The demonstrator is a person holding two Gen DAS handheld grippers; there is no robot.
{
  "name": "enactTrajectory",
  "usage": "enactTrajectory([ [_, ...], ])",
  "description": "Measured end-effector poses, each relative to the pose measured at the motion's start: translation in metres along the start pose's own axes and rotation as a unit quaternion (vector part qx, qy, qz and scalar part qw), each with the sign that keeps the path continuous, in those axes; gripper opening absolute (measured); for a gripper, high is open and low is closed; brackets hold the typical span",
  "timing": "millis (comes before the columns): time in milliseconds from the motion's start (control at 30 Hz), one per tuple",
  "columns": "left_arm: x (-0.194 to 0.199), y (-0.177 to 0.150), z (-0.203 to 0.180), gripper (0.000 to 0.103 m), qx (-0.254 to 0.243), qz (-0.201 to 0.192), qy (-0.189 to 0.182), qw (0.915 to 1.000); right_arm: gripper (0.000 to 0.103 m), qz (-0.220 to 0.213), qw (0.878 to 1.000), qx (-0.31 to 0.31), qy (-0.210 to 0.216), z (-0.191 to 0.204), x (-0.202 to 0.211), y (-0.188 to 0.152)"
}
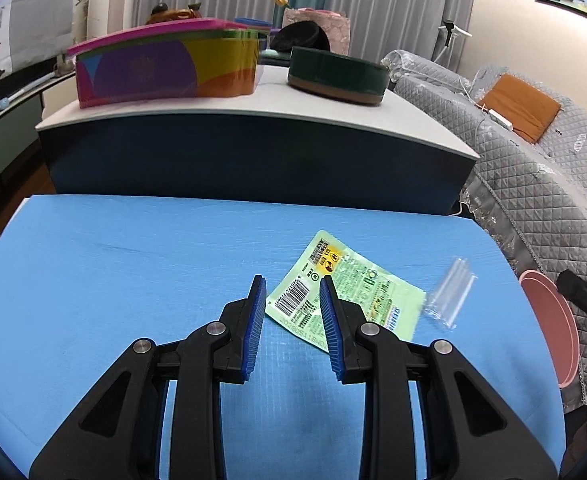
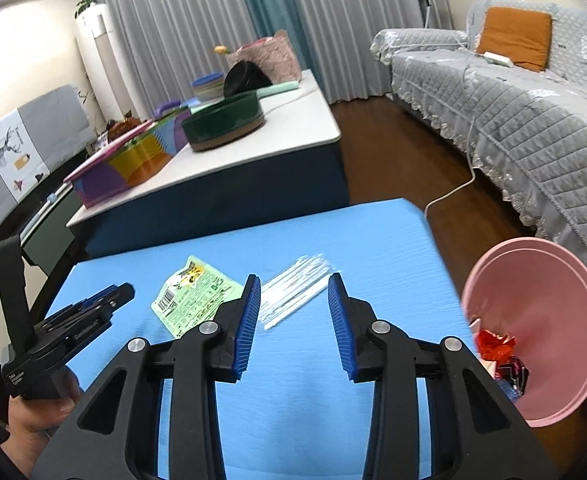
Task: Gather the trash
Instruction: 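Move both open tools back over the table toward the green wrapper and plastic sleeve, then grasp the green printed wrapper with the left tool while the right tool grasps the clear plastic sleeve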
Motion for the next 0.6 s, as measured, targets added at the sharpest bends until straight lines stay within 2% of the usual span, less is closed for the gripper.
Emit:
enactTrajectory([
  [100,-0.008,0.001,0.003,0.028,0.003,0.002,-0.003,1.0,0.042,0.011,1.0,0.004,-0.006,0.005,-0.015,-0.005],
  [167,-0.013,0.001,0.006,0.028,0.004,0.003,-0.002,1.0,0.051,0.019,1.0,0.006,-0.01,0.009,-0.027,-0.009],
  [233,-0.018,-0.002,0.009,0.028,0.007,0.006,-0.002,1.0,0.054,0.028,1.0,0.003,-0.014,0.011,-0.039,-0.012],
  [333,-0.023,-0.005,0.013,0.028,0.013,0.011,-0.004,0.9998,0.064,0.039,0.999,-0.004,-0.025,0.012,-0.057,-0.017],
  [600,-0.033,0.0,0.012,0.028,0.012,0.01,-0.017,0.9997,0.071,0.059,0.997,-0.014,-0.047,0.015,-0.095,-0.024],
])
Point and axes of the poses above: each gripper's, at about its wrist camera, not at the fingertips, and x roughly against the way its jaws point, z to its left, y to its top, the point moved 10 cm from there along -x, roughly the way its jaws point, and after that the axes turned 13 degrees about -x, right-handed, at the moved point
